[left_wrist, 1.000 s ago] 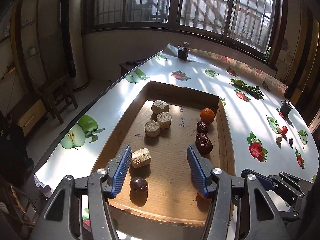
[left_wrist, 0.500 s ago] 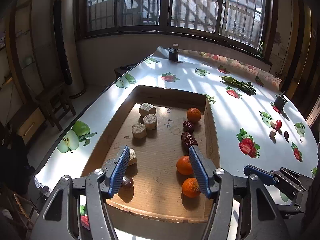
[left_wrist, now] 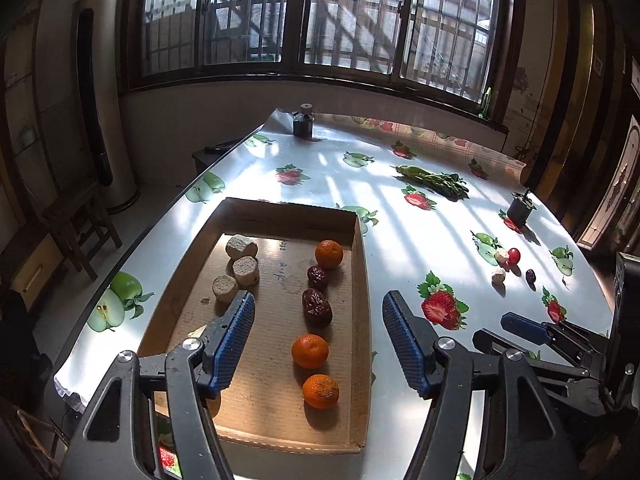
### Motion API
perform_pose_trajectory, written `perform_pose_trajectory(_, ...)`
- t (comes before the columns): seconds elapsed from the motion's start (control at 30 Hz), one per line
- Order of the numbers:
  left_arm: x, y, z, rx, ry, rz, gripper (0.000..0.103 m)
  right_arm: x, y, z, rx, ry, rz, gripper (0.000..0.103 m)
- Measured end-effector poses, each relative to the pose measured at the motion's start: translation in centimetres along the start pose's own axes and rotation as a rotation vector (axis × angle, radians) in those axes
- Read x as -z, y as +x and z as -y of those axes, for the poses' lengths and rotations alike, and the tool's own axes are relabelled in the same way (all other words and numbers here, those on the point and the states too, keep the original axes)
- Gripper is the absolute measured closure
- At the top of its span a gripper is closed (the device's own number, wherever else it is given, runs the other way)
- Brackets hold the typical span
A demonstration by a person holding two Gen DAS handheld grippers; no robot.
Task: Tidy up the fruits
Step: 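Open both tools in the box and move them back to the table items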
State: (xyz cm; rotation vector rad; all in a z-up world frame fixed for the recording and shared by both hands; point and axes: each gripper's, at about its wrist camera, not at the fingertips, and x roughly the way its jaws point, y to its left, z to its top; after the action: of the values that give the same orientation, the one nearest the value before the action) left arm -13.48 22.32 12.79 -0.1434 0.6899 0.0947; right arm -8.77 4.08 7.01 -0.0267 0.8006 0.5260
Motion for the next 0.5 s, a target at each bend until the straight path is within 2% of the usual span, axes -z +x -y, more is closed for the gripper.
perform_pose_trajectory(0.27,-3.9,0.4,6.8,0.161,0.091,0.015,0.032,-4.7,-6.1,13.1,0.221,0.184,0.119,0.049)
perform_pose_trajectory(0.37,-5.0,1.7,10.2,0.200,0.149,0.021,0.027,-5.8,-7.1,18.0,0.271,0.277,0.141,0.045)
perform_pose_trajectory(0.5,-5.5,5.2,14.4,0.246,0.206,-0.023,0.027,-5.6,-6.1,22.6,0.298,0.379,0.136,0.045)
